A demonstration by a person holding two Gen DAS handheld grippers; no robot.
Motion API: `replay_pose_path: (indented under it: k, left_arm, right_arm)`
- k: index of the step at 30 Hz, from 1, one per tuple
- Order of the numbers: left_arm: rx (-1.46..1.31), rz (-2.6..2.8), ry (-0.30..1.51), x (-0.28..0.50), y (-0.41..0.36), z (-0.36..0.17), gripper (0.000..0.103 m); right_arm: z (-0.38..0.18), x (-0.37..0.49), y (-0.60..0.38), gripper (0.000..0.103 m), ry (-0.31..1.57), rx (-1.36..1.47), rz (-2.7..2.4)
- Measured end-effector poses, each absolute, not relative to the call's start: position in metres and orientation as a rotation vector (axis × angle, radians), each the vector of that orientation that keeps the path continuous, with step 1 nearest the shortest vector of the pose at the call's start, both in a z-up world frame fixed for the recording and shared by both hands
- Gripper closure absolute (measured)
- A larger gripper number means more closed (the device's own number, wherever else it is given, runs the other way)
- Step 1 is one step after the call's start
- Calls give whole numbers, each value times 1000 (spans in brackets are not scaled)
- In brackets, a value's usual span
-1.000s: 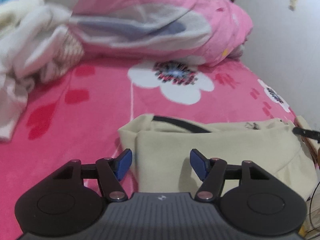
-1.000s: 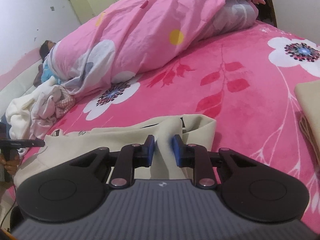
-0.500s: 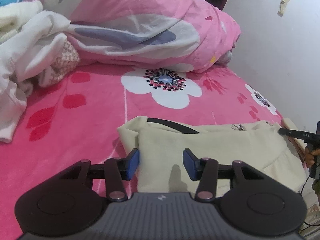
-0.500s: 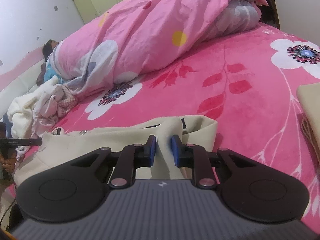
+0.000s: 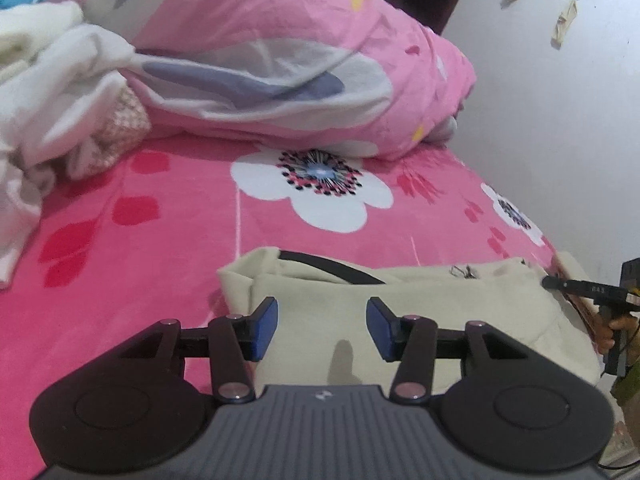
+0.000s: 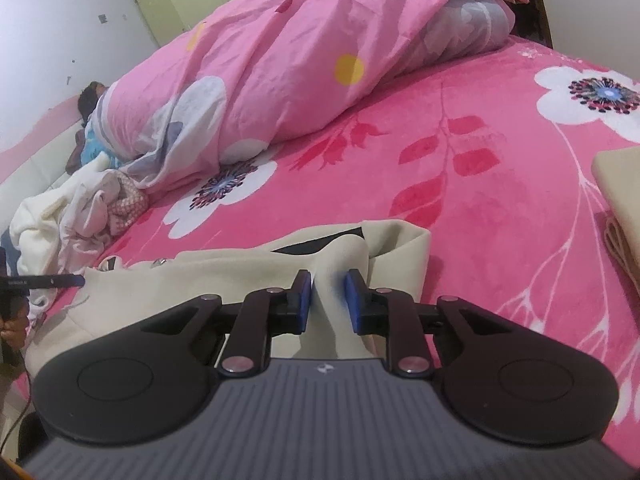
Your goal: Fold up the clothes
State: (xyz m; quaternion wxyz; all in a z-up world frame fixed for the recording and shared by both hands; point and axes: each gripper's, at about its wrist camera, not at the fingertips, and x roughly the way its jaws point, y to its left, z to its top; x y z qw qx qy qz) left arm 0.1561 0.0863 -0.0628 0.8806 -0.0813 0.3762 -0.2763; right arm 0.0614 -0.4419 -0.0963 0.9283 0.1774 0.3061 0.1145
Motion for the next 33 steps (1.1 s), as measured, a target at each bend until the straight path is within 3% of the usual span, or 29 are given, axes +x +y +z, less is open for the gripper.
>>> replay_pose_path:
  k: [25,31,33]
  left_arm:
    - [-235,-669,801,174,96,-84,46]
    - [-158,-648,829,179,88,-86,58]
    - [-123,-631,820,177,86,-85,68]
  right_arm:
    - [-92,57,-436,81,597,328,284]
    - [-97,64,-431,81,624,271,246]
    - [-99,68,-429,82,624,266,238]
